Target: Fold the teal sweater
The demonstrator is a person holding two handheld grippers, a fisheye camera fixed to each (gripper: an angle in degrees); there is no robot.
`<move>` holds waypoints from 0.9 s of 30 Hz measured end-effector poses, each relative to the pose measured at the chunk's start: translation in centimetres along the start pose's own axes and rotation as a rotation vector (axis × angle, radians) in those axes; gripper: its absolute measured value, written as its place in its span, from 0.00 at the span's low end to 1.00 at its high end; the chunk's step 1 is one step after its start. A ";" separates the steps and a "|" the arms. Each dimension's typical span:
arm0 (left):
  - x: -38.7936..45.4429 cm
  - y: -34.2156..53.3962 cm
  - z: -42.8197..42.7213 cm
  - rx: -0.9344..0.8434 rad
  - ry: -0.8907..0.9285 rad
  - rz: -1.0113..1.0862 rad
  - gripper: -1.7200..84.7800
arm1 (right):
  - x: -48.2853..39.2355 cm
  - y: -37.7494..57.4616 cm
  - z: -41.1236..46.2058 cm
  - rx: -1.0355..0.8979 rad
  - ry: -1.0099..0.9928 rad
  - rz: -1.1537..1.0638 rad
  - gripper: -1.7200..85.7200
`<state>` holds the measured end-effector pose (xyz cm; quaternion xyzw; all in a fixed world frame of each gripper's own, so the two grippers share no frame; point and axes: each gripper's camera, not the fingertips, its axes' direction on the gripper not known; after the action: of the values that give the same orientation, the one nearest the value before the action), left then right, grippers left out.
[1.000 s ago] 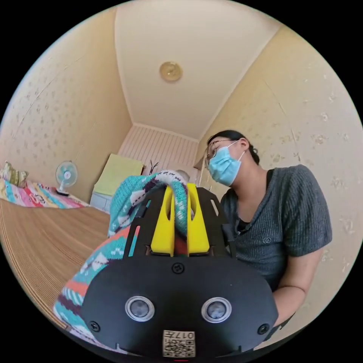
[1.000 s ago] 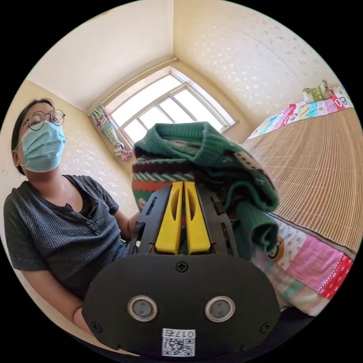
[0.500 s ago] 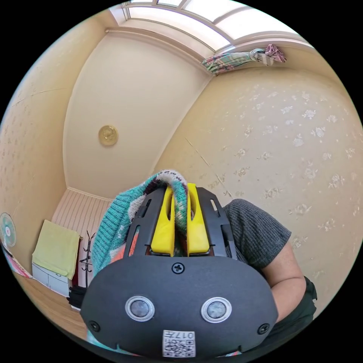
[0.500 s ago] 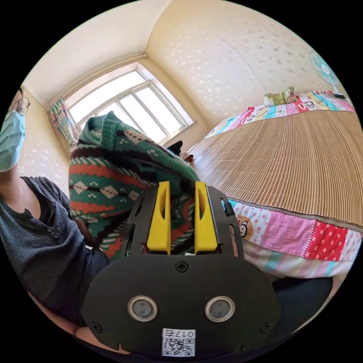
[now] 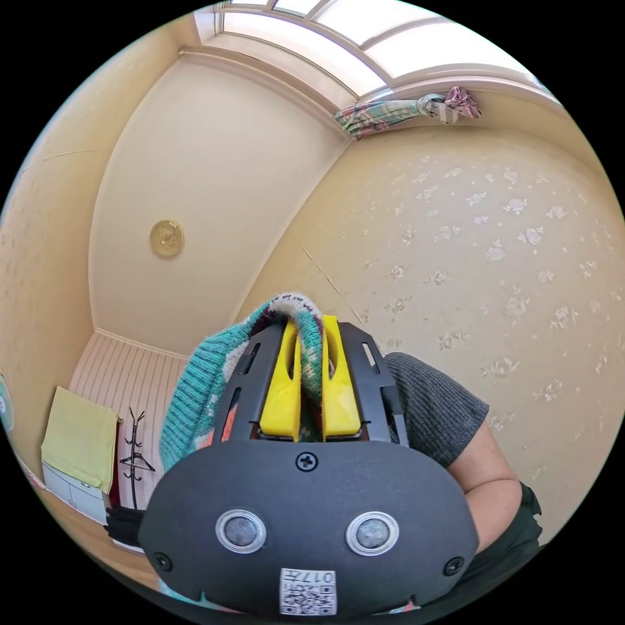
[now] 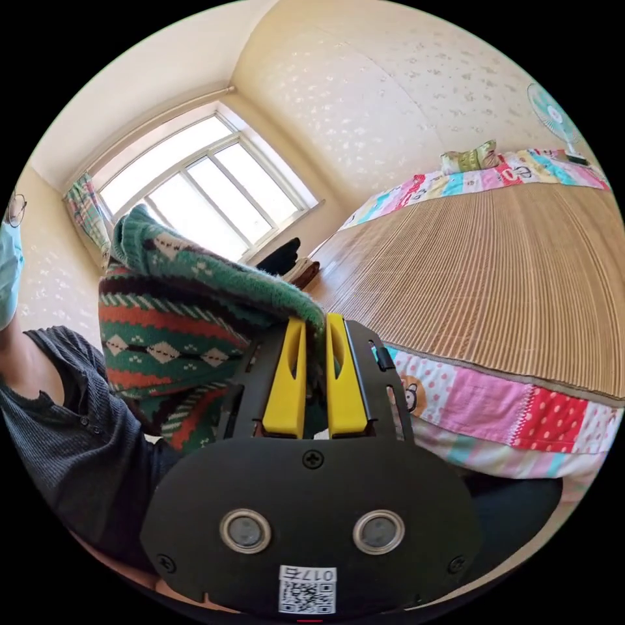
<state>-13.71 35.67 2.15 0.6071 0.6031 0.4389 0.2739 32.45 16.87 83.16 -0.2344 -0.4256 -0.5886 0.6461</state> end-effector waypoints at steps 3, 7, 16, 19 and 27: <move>-0.9 0.8 0.5 -0.018 -0.024 -0.019 0.07 | -2.3 -3.7 -5.4 0.090 0.149 -0.022 0.07; -3.4 2.9 0.9 -0.026 -0.052 -0.054 0.07 | -5.5 -7.0 -11.3 0.217 0.278 -0.035 0.06; -9.1 8.0 2.0 -0.142 -0.258 -0.171 0.08 | -16.1 -9.9 -25.9 0.606 0.423 -0.152 0.06; -11.6 10.4 3.2 -0.255 -0.378 -0.237 0.08 | -20.1 -9.0 -29.8 0.748 0.485 -0.177 0.06; -18.5 19.0 7.0 -0.516 -0.597 -0.368 0.08 | -27.7 -6.4 -36.1 0.981 0.562 -0.265 0.06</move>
<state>3.78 16.73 11.53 0.5014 0.4660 0.3245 0.6528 37.74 2.14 40.04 0.3129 -0.4862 -0.4381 0.6883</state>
